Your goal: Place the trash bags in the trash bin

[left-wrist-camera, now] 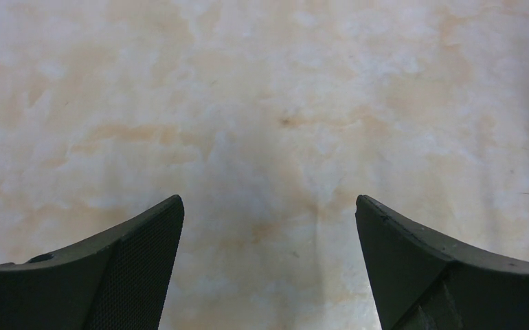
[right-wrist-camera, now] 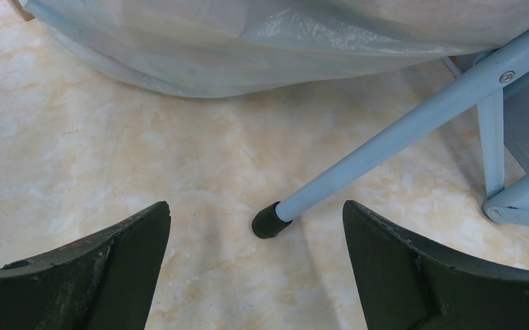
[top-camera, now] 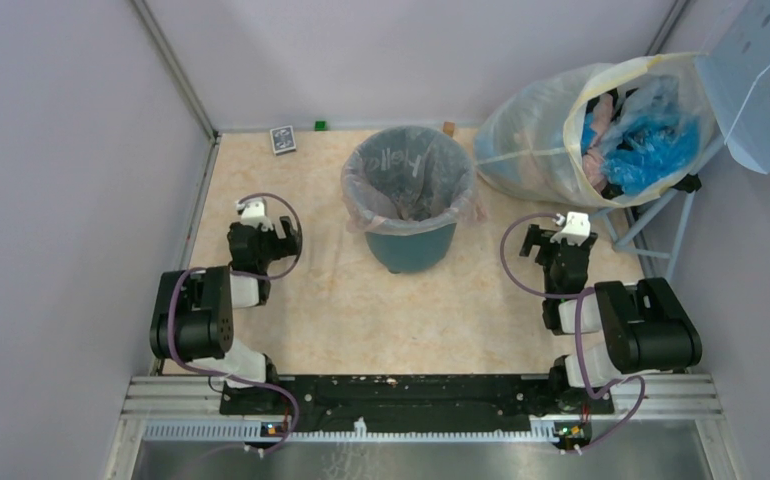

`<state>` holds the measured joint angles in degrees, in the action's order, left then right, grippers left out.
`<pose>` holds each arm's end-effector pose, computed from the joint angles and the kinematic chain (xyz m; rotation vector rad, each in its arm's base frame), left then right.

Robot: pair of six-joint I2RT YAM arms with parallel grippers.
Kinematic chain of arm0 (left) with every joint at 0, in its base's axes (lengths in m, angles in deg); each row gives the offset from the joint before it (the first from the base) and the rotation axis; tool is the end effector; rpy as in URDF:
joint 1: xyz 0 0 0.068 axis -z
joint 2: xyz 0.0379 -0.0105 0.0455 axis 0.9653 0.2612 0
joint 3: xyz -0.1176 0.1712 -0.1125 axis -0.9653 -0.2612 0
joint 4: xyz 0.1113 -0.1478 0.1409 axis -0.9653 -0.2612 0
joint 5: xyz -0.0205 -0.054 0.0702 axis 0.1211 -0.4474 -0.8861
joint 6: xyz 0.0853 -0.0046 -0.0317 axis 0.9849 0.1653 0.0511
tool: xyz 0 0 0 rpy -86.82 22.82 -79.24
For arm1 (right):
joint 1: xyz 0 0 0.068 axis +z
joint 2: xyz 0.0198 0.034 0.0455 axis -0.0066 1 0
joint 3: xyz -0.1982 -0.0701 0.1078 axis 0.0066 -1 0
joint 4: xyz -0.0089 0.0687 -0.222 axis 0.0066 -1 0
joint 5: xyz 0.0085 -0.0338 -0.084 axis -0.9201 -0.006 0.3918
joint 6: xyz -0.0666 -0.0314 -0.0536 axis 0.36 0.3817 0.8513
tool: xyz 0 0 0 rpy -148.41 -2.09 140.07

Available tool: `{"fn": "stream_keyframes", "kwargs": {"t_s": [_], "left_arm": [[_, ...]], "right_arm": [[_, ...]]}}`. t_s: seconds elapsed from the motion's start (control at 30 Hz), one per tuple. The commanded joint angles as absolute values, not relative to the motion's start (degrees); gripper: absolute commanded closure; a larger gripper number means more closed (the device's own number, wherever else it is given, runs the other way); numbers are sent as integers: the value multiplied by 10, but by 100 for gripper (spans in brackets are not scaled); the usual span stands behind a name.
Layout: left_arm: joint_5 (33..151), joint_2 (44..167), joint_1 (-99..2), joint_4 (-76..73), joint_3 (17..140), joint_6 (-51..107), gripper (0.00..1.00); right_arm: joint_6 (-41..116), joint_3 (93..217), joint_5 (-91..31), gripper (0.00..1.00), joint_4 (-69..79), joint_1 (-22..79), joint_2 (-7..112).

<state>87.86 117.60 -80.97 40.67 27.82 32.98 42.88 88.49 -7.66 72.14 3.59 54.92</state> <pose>0.2962 0.0257 0.1112 -0.1688 1.9384 -0.0780 0.2623 -0.0025 0.1289 0.1532 1.6902 -0.1464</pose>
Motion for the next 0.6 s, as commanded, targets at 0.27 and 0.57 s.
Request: {"fn": "stream_keyframes", "kwargs": {"t_s": [0.27, 0.57], "left_arm": [[983, 1185, -779, 512, 279, 423, 1], [842, 1189, -729, 608, 223, 415, 1]], "right_arm": [[434, 897, -88, 5, 756, 34, 552], [433, 897, -88, 5, 756, 34, 551]]}}
